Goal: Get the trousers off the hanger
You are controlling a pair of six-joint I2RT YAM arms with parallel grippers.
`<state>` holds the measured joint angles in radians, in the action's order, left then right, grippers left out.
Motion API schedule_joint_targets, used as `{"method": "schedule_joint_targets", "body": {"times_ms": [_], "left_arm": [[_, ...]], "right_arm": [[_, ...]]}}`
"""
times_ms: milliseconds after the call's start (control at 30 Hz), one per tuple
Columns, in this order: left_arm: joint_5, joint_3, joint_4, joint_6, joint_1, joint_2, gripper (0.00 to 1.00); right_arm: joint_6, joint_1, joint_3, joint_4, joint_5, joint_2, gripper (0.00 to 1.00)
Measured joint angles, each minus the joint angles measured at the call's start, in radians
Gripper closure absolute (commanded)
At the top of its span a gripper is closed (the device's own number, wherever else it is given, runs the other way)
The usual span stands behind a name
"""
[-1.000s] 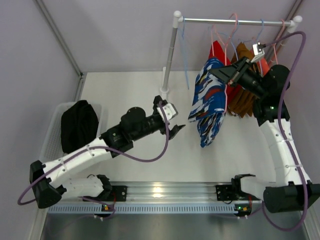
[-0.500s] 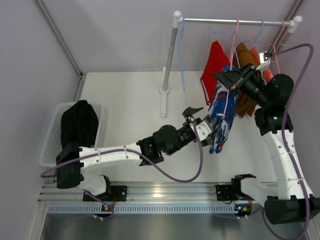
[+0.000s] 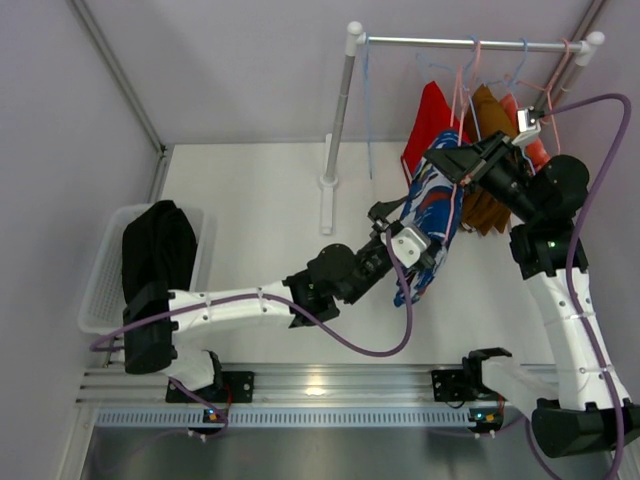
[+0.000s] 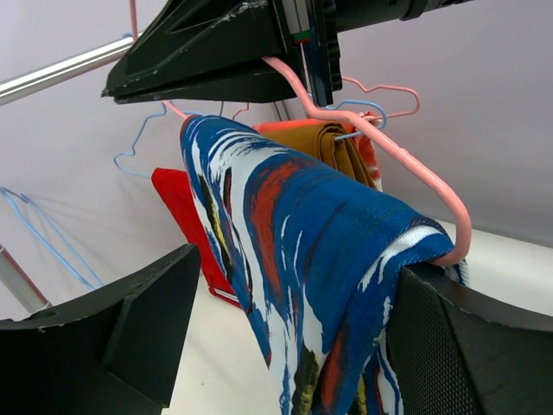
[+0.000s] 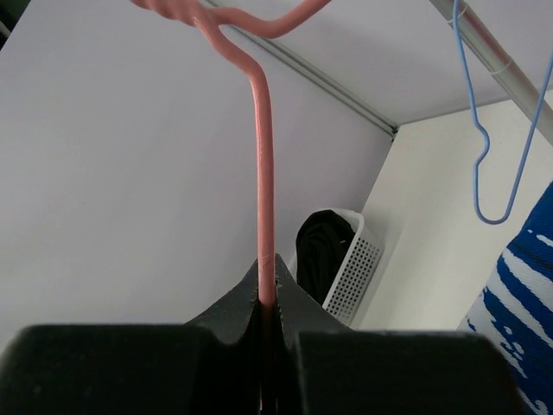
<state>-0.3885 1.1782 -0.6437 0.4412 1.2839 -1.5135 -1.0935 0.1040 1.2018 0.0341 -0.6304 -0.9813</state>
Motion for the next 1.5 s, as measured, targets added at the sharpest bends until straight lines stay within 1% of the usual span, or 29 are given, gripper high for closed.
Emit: {"method": "schedule_joint_targets", "body": {"times_ms": [133, 167, 333, 367, 433, 467, 500, 567, 600, 700, 800, 967, 1133, 1267, 1500], "left_arm": [[-0.001, 0.031, -0.011, 0.02, 0.001, -0.042, 0.22], [-0.007, 0.042, -0.011, 0.027, 0.001, -0.056, 0.26], [-0.034, 0.099, -0.007, 0.048, -0.009, -0.132, 0.37], [-0.035, 0.101, -0.006, 0.048, -0.012, -0.137, 0.43], [-0.036, 0.106, -0.006, 0.053, -0.016, -0.142, 0.51], [-0.036, 0.11, -0.006, 0.056, -0.016, -0.143, 0.61], [-0.036, 0.114, -0.006, 0.058, -0.016, -0.145, 0.68], [-0.032, 0.12, -0.005, 0.063, -0.017, -0.146, 0.84], [-0.03, 0.123, -0.004, 0.064, -0.018, -0.146, 1.0], [-0.021, 0.138, 0.028, 0.077, -0.022, -0.145, 1.0], [-0.017, 0.148, 0.096, 0.07, -0.023, -0.128, 1.0], [-0.008, 0.195, 0.348, -0.019, -0.031, -0.026, 1.0], [-0.006, 0.333, 0.527, -0.105, -0.032, 0.053, 1.0], [0.002, 0.412, 0.612, -0.137, -0.032, 0.068, 1.0], [0.001, 0.518, 0.713, -0.155, -0.035, 0.055, 1.0]], "right_arm": [[-0.007, 0.02, 0.0, -0.007, 0.001, 0.0, 1.0], [-0.007, 0.021, -0.002, -0.01, 0.001, 0.001, 1.0], [-0.007, 0.026, -0.004, -0.014, 0.004, 0.01, 1.0], [-0.006, 0.026, -0.004, -0.014, 0.005, 0.012, 1.0], [-0.006, 0.026, -0.004, -0.015, 0.009, 0.015, 1.0], [-0.006, 0.026, -0.004, -0.015, 0.01, 0.016, 1.0], [-0.006, 0.026, -0.005, -0.015, 0.01, 0.019, 1.0], [-0.001, 0.027, -0.006, -0.016, 0.013, 0.027, 1.0], [0.002, 0.027, -0.011, -0.015, 0.016, 0.033, 1.0], [0.013, 0.027, -0.024, -0.008, 0.027, 0.05, 1.0], [0.037, 0.027, -0.03, 0.016, 0.043, 0.058, 1.0], [0.084, 0.022, -0.032, 0.081, 0.081, 0.062, 1.0], [0.124, 0.014, -0.083, 0.088, 0.129, 0.085, 1.0], [0.126, 0.014, -0.114, 0.088, 0.158, 0.095, 1.0], [0.201, 0.013, -0.174, 0.11, 0.22, 0.093, 1.0]]}}
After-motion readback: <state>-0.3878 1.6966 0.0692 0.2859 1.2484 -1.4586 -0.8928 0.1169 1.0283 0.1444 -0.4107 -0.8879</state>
